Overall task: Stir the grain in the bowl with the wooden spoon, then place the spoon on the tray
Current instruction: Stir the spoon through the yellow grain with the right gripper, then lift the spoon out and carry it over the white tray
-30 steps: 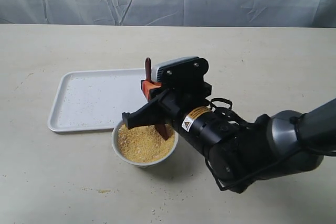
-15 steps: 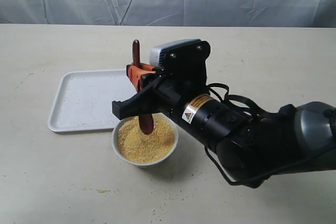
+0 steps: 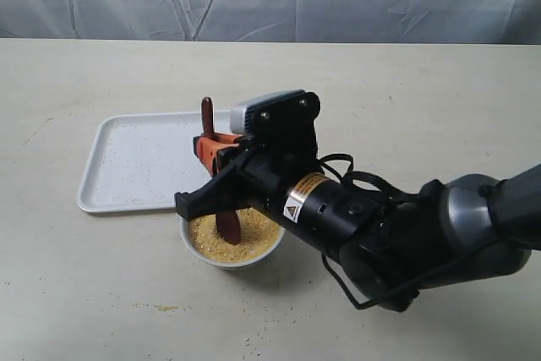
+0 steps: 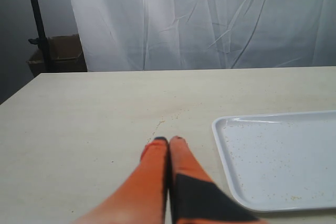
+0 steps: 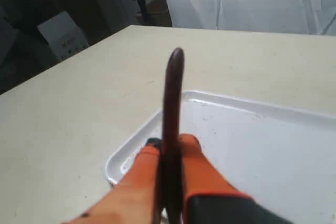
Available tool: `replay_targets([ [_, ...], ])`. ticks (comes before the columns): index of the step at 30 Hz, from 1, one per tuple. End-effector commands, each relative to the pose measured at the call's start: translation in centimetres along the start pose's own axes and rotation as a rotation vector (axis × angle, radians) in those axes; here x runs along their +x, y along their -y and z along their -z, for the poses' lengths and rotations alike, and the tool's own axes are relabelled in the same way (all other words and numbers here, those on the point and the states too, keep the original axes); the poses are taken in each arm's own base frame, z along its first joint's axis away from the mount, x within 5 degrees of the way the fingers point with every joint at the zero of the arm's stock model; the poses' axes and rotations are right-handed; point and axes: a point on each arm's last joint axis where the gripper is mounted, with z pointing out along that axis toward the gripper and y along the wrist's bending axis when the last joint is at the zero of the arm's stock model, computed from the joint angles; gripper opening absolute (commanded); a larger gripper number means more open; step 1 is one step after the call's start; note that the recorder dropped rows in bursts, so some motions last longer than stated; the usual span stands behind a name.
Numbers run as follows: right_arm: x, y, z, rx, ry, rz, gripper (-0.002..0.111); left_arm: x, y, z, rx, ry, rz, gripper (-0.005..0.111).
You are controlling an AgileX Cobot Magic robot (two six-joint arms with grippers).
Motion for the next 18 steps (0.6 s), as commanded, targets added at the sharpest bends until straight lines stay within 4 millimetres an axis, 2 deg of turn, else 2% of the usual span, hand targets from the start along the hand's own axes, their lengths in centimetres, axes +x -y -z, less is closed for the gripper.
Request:
replay_targets([
  [1, 1.3, 0.8, -0.4, 0.045, -0.018, 0.011, -0.001, 0.1, 0.0, 0.0, -0.005, 0.006, 0.007, 0.0],
  [4, 0.6, 1.6, -0.2, 0.148, 0.024, -0.035, -0.001, 0.1, 0.0, 0.0, -0.005, 0.006, 0.007, 0.0],
  [7, -1.5, 1.2, 0.4, 0.137, 0.097, -0.046, -0.001, 0.1, 0.0, 0.0, -0.005, 0.006, 0.007, 0.0],
  [11, -2.9, 1.2, 1.0, 0.165, 0.131, 0.072, -0.001, 0.1, 0.0, 0.0, -0.005, 0.003, 0.007, 0.0],
  [14, -2.9, 1.6, 1.1, 0.215, 0.122, 0.107, -0.001, 0.1, 0.0, 0.0, -0.005, 0.003, 0.007, 0.0],
  [18, -0.9, 2.0, 0.4, 0.218, 0.04, 0.155, -0.001, 0.1, 0.0, 0.0, -0.005, 0.003, 0.007, 0.0],
])
